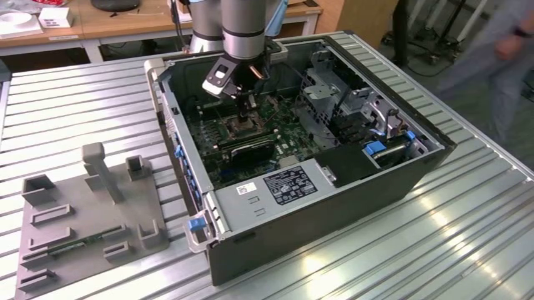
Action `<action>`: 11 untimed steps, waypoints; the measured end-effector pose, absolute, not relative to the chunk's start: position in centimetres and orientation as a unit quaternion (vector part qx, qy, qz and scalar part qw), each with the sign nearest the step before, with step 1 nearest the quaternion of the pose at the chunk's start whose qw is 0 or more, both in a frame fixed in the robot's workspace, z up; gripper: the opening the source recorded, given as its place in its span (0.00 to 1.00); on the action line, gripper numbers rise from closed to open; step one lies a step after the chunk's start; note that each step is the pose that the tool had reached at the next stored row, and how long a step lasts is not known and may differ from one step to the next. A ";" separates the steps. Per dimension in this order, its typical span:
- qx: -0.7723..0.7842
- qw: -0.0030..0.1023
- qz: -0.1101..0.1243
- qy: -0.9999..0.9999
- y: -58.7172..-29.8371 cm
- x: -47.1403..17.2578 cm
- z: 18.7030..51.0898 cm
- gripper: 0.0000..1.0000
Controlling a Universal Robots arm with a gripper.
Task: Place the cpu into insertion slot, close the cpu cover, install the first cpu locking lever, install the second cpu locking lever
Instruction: 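Place the cpu into insertion slot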
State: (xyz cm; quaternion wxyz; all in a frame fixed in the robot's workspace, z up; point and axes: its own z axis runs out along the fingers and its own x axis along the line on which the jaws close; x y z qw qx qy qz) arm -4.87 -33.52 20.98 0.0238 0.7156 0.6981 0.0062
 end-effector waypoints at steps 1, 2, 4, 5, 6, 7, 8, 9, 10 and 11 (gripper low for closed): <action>0.716 0.024 0.006 0.698 -33.5 -4.9 20.9 0.11; 0.716 0.024 0.006 0.698 -33.5 -4.9 20.8 0.11; 0.716 0.024 0.006 0.698 -33.5 -4.9 20.6 0.11; 0.716 0.024 0.006 0.698 -33.5 -4.9 20.5 0.11; 0.716 0.024 0.006 0.698 -33.5 -4.9 20.5 0.11; 0.716 0.024 0.006 0.698 -33.5 -4.9 20.5 0.11; 0.716 0.024 0.006 0.698 -33.5 -4.9 20.5 0.11; 0.716 0.024 0.006 0.698 -33.5 -4.9 20.5 0.11; 0.716 0.023 0.007 0.698 -33.5 -4.9 20.5 0.11; 0.716 0.023 0.007 0.698 -33.5 -4.9 20.5 0.11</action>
